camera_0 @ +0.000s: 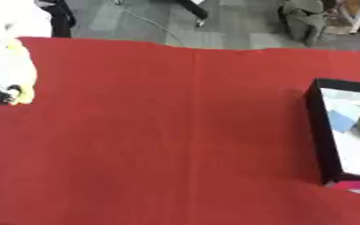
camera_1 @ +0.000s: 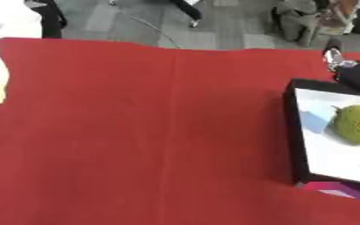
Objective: Pick up the objects with one hand, pass them to the other hand, and then place them into the box on the other side of the table.
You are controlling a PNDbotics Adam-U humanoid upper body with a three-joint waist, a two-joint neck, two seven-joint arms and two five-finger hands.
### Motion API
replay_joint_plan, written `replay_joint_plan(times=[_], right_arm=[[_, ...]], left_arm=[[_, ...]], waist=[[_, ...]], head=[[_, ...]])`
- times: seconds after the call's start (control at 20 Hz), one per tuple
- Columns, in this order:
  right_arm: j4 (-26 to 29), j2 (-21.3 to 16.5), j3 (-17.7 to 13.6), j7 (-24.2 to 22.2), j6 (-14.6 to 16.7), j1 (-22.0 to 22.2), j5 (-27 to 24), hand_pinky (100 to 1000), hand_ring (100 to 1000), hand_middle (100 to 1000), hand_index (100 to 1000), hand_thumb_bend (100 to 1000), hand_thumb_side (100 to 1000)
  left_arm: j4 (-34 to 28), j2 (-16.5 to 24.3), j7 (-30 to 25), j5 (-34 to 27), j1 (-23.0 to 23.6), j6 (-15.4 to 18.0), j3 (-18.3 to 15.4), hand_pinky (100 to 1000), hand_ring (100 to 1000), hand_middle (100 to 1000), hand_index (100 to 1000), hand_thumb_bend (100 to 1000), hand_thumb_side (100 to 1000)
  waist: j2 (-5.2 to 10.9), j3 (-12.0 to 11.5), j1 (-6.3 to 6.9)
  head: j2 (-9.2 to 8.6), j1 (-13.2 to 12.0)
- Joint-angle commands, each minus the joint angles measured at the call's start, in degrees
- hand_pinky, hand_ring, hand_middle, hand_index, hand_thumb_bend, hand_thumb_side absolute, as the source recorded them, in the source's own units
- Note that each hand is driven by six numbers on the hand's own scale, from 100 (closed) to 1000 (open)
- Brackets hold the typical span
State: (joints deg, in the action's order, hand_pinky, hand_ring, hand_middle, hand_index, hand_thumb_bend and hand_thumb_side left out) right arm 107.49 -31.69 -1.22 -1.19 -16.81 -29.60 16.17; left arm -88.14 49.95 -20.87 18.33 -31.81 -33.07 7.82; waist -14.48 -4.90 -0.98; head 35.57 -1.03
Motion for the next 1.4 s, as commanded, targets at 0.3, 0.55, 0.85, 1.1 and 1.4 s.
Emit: replay_joint_plan(times=[0.3,0.55,0.85,1.1,1.4], right_arm=[[3.75,2.99,8.36,-6.56,2.57,-7.67,-0.17,981,1000,970,1000,100,458],[2.13,7.10,15.88,-11.31,2.48,-12.27,1.40,994,1000,1000,1000,100,503],[-0.09,12.89,21.58,-16.38,3.57,-15.39,5.41,1000,1000,1000,1000,100,520],[-1.66,16.95,23.55,-20.68,5.32,-16.66,9.47,1000,1000,1000,1000,100,499],[-3.07,20.26,24.34,-26.05,7.08,-18.25,13.49,1000,1000,1000,1000,100,501]], left_arm=[[-12.47,-3.01,5.43,3.02,-1.95,3.58,5.51,675,535,445,484,100,353],[-17.42,-4.99,6.76,7.64,-1.72,4.71,8.88,663,530,443,484,100,346],[-19.66,-7.64,10.24,12.40,-0.86,8.98,11.77,637,502,435,480,100,362],[-20.49,-9.90,14.49,12.27,-0.22,11.88,12.99,615,485,423,482,100,404],[-20.04,-10.93,19.21,10.52,0.53,15.89,14.74,617,485,422,480,100,404]], waist=[[1.52,-0.02,0.20],[1.65,0.27,0.23],[1.71,0.51,0.20],[1.73,0.60,0.20],[1.68,0.78,0.30]], head=[[-1.28,4.95],[-0.95,6.11],[-0.06,7.47],[0.20,8.17],[0.69,8.61]])
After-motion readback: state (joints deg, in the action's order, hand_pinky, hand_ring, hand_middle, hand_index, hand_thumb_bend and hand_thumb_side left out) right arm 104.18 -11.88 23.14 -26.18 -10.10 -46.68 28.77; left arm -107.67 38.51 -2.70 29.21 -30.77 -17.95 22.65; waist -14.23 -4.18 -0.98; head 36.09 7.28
